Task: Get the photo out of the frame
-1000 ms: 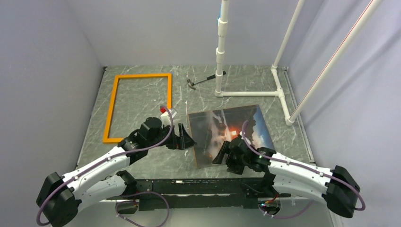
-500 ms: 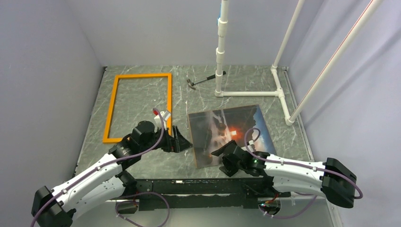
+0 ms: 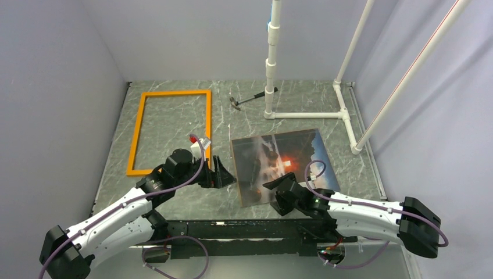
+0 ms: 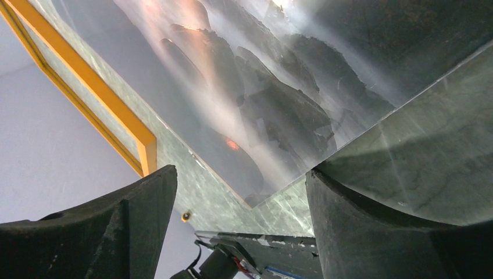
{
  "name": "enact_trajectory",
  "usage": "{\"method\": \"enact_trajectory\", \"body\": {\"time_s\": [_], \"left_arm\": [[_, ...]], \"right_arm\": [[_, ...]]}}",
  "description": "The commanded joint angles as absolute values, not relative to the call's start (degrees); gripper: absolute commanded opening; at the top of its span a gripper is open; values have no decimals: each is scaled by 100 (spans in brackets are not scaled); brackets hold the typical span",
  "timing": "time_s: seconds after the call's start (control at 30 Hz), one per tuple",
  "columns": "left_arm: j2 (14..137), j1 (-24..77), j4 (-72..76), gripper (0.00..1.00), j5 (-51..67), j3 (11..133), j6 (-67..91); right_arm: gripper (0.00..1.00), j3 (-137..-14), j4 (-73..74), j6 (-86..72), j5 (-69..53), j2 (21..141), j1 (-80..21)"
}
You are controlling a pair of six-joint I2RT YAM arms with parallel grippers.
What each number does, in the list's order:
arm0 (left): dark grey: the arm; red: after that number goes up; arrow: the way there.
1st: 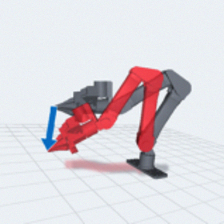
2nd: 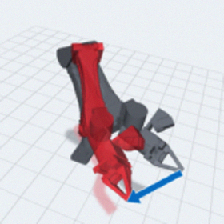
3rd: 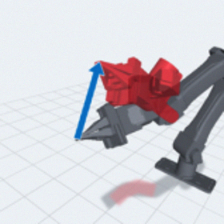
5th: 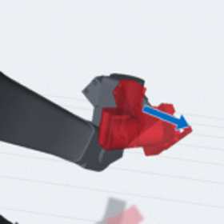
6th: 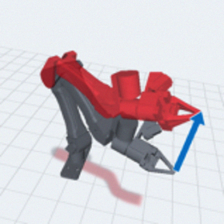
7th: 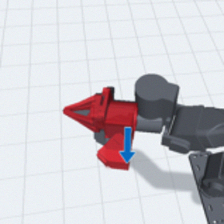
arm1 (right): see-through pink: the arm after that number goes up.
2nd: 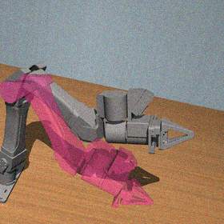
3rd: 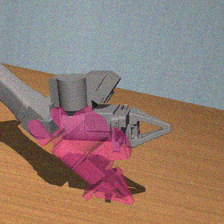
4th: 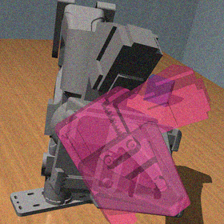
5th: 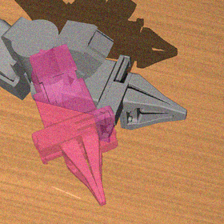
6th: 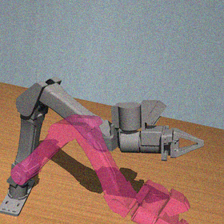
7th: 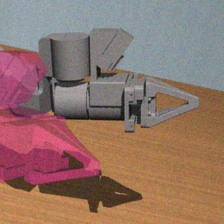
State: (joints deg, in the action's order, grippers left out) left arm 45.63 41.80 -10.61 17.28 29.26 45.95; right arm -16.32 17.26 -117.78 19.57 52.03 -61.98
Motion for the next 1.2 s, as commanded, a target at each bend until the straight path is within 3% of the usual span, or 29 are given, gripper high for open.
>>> {"method": "enact_trajectory", "body": {"time_s": [0.0,1.17], "left_arm": [[4552,4160,-827,98,1813,2917,4559],[4577,4166,-800,98,1868,2848,4571]], "right_arm": [[82,-1590,1832,-11896,2286,5089,-6211],[82,-2059,1758,-11563,2606,4991,-6186]]}}
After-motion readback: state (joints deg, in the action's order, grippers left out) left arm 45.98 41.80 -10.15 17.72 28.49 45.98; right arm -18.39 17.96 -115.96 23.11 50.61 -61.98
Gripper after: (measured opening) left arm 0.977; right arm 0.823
